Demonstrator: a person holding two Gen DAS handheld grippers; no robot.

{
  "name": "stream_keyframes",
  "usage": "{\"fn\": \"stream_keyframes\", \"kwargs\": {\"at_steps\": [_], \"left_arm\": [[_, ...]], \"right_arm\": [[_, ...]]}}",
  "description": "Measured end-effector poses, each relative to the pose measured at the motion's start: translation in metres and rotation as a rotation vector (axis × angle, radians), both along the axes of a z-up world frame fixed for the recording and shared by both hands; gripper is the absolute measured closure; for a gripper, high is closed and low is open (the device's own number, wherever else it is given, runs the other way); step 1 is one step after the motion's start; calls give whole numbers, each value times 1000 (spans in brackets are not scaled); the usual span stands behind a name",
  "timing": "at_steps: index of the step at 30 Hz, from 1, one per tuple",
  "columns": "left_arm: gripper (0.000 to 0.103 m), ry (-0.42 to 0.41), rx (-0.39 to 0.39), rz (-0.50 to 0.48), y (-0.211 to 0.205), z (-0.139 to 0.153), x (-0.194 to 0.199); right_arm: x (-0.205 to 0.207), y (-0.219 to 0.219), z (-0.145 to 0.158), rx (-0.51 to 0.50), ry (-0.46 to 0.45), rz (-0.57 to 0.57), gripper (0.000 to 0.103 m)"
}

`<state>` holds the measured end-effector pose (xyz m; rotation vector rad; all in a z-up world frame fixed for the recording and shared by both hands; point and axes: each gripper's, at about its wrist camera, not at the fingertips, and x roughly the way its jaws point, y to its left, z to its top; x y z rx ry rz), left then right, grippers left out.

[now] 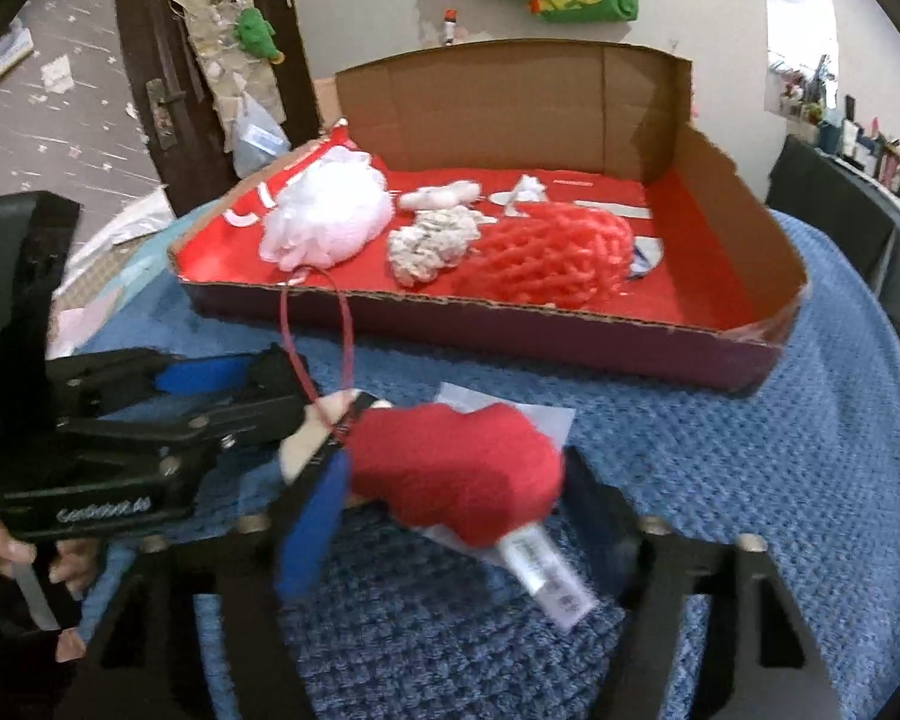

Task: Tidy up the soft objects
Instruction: 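Grasp the black pompom with the left tool while the right tool grasps the red heart plush, then lift the black pompom and red heart plush off the blanket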

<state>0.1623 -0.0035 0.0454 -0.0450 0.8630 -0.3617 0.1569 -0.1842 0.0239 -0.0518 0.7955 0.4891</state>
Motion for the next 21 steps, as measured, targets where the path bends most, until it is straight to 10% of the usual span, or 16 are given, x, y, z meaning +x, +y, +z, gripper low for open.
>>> {"fn": "stream_keyframes", "kwargs": {"at_steps": [21], "left_arm": [[70,-68,52,-7,-6,12,-32]], "right_arm": [[-25,-44,23,131,-68,-132,67]]}}
